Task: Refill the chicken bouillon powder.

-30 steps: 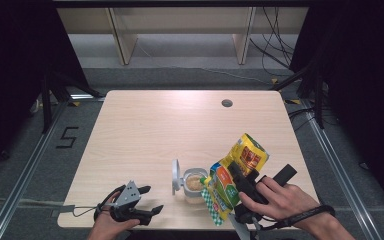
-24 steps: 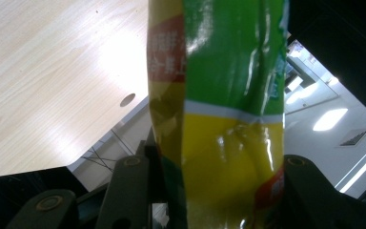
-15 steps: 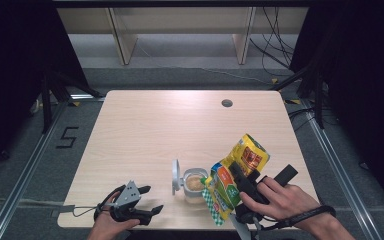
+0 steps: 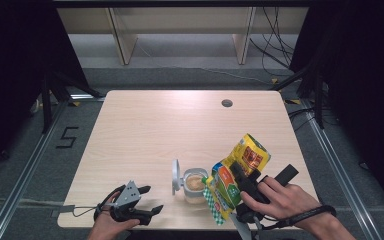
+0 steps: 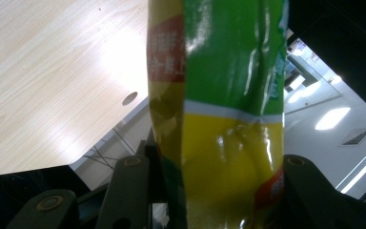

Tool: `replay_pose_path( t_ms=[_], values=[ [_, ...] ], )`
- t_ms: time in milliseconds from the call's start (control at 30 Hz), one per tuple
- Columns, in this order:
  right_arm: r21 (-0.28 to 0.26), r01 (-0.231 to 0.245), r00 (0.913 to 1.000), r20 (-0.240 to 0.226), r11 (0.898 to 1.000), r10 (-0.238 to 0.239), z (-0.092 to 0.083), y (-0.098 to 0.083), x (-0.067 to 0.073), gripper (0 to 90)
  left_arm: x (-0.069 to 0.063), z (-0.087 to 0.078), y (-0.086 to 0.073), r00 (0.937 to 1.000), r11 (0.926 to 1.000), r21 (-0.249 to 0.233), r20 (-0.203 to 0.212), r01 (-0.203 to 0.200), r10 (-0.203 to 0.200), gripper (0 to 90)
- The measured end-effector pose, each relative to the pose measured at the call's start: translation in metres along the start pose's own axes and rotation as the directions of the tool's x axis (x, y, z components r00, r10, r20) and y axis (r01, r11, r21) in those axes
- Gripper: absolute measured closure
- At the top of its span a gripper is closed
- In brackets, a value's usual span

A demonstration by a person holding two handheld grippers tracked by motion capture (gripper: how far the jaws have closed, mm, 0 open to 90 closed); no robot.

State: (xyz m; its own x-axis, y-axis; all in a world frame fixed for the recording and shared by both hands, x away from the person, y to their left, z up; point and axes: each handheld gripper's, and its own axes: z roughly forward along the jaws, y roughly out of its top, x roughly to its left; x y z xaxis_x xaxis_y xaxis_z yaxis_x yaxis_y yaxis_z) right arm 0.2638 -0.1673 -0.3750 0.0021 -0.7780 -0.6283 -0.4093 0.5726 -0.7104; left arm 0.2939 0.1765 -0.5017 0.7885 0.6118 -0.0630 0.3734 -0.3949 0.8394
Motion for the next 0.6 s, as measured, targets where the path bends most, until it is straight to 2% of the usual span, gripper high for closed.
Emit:
replay_pose_path(
  t_ms=[333,400,467,600],
  values=[
    [-0.004,0.008,1.0,-0.005,1.0,-0.008,0.0,0.0005,-0.0012,63.8,0.0,0.0,0.0,1.0,1.0,0.0,0.0,-0.001,0.001,22.9],
    [-0.001,0.01,0.9999,0.007,1.0,-0.01,-0.001,0.0008,-0.0022,63.8,0.0,-0.0001,0.0,1.0,1.0,0.001,0.0,0.0,0.0,22.9],
    [-0.006,0.01,0.9999,-0.006,1.0,-0.01,0.0003,0.001,-0.0009,63.9,-0.0004,0.0004,-0.0003,1.0,1.0,-0.005,-0.005,0.001,-0.001,22.9],
    [-0.008,0.011,0.9999,0.007,1.0,-0.011,0.0002,0.0012,-0.0021,63.9,-0.0007,0.0003,-0.0003,1.0,1.0,-0.004,-0.008,0.0,0.0,22.9]
  ],
)
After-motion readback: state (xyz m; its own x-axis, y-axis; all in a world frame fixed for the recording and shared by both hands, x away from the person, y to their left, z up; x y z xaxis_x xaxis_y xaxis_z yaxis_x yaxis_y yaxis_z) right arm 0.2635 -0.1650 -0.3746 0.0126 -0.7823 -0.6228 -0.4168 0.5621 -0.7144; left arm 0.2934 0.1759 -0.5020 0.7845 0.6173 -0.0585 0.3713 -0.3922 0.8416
